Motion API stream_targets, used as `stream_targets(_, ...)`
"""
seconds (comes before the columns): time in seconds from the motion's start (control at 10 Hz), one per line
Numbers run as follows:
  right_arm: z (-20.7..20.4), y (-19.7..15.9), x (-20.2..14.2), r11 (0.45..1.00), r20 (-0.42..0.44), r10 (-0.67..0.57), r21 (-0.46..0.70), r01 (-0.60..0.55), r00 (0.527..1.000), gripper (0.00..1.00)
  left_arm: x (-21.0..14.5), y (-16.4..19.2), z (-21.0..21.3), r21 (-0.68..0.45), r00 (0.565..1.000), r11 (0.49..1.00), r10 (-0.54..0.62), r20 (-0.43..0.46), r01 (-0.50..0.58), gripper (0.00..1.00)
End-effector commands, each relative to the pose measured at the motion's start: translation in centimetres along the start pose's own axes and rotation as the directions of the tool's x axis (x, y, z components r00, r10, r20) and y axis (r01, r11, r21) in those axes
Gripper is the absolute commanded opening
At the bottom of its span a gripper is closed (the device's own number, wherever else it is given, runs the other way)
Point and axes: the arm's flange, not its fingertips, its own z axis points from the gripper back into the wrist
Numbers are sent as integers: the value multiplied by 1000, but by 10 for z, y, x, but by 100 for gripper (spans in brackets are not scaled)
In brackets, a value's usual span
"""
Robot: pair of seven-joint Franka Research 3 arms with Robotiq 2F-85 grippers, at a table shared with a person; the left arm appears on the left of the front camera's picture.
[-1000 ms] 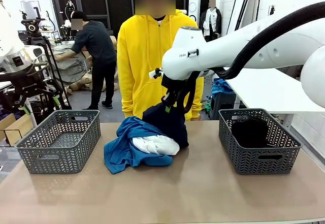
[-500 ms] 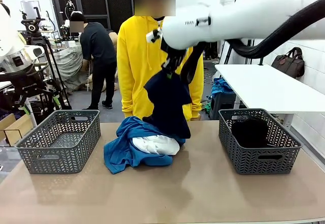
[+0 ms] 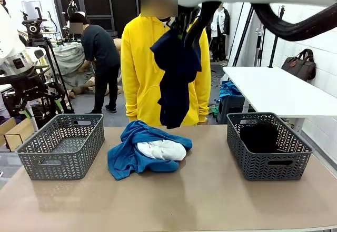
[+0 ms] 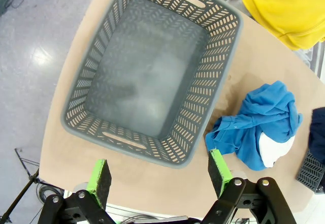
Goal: Sort the tops and bottoms.
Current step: Lift clothes from the center of the table with your right hand, then sort the clothes according to human instructions.
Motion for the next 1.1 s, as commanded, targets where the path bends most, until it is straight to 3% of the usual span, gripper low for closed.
stream_targets(0.0,32,6,17,998,8,-34,-58,34,999,0,-1,1,0,-7,1000,1000,12,-8,-12,100)
stream_targets(0.3,75,5,26,992,44,-72,-98,76,996,0,-1,1,0,-7,1000,1000,12,-8,-12,100)
stream_targets(0.5,70,1,9,997,40,-52,-61,54,998,0,-1,1,0,-7,1000,1000,12,-8,-12,100)
stream_targets(1.0,70,1,9,997,40,-52,-61,54,998,0,-1,1,0,-7,1000,1000,12,-8,-12,100)
